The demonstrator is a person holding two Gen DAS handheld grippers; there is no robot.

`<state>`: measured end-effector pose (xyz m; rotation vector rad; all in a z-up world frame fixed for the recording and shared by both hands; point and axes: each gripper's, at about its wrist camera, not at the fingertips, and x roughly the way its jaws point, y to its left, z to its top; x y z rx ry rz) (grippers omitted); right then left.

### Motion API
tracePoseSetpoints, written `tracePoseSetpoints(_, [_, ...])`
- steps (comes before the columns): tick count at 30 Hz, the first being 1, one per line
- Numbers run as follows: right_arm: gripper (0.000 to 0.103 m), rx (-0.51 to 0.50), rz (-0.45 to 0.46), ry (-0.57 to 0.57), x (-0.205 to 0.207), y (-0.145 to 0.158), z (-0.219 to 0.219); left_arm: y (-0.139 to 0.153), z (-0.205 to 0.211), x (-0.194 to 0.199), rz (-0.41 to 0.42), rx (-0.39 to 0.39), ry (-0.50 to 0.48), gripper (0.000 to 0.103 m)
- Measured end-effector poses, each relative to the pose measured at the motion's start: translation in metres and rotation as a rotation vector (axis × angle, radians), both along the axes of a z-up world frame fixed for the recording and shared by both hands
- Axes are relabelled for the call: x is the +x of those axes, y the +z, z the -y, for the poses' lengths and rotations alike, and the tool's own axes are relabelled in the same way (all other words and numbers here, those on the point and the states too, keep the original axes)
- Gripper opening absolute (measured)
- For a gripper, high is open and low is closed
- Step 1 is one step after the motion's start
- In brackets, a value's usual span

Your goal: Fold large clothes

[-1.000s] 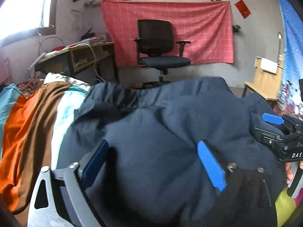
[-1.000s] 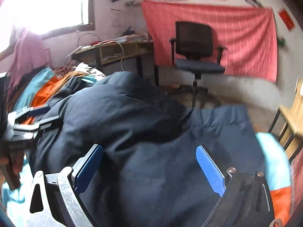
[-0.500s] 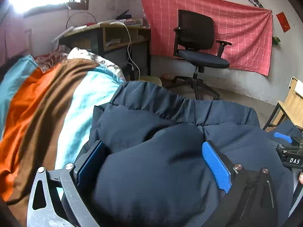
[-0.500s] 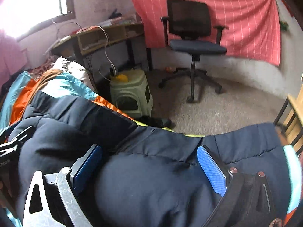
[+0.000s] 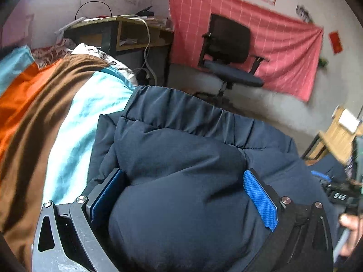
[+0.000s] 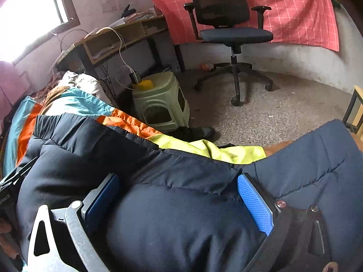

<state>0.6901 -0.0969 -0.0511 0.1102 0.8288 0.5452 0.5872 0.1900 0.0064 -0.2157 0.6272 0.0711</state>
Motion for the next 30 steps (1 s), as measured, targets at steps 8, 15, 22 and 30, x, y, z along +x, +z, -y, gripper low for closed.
tracePoseSetpoints(8, [0.103,0.044,0.095,-0.034,-0.021,0.003,0.01,0.009,0.0,-0.013,0.025,0.015,-0.004,0.102])
tracePoseSetpoints(15, [0.103,0.094,0.141,-0.089,-0.041,0.007,0.027,0.007,0.014,-0.03,0.023,0.139,0.033,0.102])
tracePoseSetpoints(22, [0.103,-0.004,0.134,-0.147,-0.058,0.021,0.04,0.007,-0.002,-0.044,-0.022,0.118,0.093,0.102])
tracePoseSetpoints(30, [0.103,-0.1,0.215,-0.285,-0.087,0.039,0.086,0.005,-0.068,-0.083,-0.044,-0.123,0.135,0.102])
